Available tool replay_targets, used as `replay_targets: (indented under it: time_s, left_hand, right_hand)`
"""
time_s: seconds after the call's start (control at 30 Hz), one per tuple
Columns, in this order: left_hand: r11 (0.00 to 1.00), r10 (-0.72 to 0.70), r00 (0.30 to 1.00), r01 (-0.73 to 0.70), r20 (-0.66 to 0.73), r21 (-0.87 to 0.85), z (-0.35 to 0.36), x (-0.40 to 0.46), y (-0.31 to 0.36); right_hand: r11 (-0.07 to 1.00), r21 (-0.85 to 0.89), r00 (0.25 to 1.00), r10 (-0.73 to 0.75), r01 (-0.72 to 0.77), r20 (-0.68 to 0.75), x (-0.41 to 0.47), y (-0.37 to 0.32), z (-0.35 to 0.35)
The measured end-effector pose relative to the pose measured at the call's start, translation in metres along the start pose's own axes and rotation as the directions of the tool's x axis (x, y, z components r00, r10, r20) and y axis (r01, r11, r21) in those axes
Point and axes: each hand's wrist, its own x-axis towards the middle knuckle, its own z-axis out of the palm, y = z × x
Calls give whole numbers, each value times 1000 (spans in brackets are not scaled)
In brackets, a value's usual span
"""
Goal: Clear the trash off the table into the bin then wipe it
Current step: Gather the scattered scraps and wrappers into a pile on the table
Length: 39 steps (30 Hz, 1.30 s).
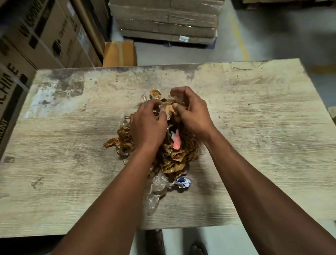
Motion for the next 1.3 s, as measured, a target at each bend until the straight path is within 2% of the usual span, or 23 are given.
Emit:
replay_targets:
  time_s: [0.1, 0.2, 0.33, 0.47, 0.57, 0.67, 0.77, 0.87, 0.97, 1.1, 1.17, 1.23, 1.3]
  left_hand:
    - [999, 25, 996, -28, -86, -43, -4, -2, 9]
    - [995, 75, 985, -84, -158, -55, -8, -7, 21]
    - [989, 139, 969, -147, -205, -24, -10, -18, 38]
    - [940, 337, 941, -334, -42, 65, -6, -27, 48]
    - [942, 276, 960, -281, 55, 185, -3, -29, 44]
    - [951, 268, 963, -268, 18, 157, -6, -34, 40]
    - [916, 356, 934, -345, -19, 203, -7, -47, 47]
    - [838, 499, 866, -491, 30, 236, 5, -74, 59]
    - [749, 624, 768, -641, 147, 169, 31, -112, 66]
    - [667, 625, 623, -739, 470, 93, 76, -162, 58]
    - [621, 634, 574, -777, 517, 101, 90, -173, 49]
    - [621, 629, 607, -768, 487, 155, 95, -174, 44]
    - [622, 587, 679, -727, 440, 292, 91, -165, 42]
  right_hand:
    - [994, 111, 994, 17, -5, -109, -4, -4, -8]
    - [993, 117, 981, 43, -21, -190, -9, -14, -12]
    - [981, 184, 980, 89, -56, -177, -8, -15, -16]
    - [934, 334, 983, 163, -126, -87, -5, -12, -20]
    - [926, 365, 986, 138, -94, -97, -7, -10, -28]
    - [945, 320, 974, 137, -73, -182, -12, 1, -45]
    - [942, 318, 943, 200, -109, -268, -23, 20, -67]
    - [930, 313, 903, 293, -192, -316, -38, 40, -85]
    - [918, 305, 868, 355, -253, -347, -55, 54, -100]
    - [900, 271, 813, 426, -340, -396, -84, 80, -121]
    - [904, 223, 807, 427, -365, -409, -97, 88, -126]
    - [916, 136, 823, 399, -377, -405, -109, 93, -128]
    - [923, 72, 844, 377, -379, -382, -119, 96, -125]
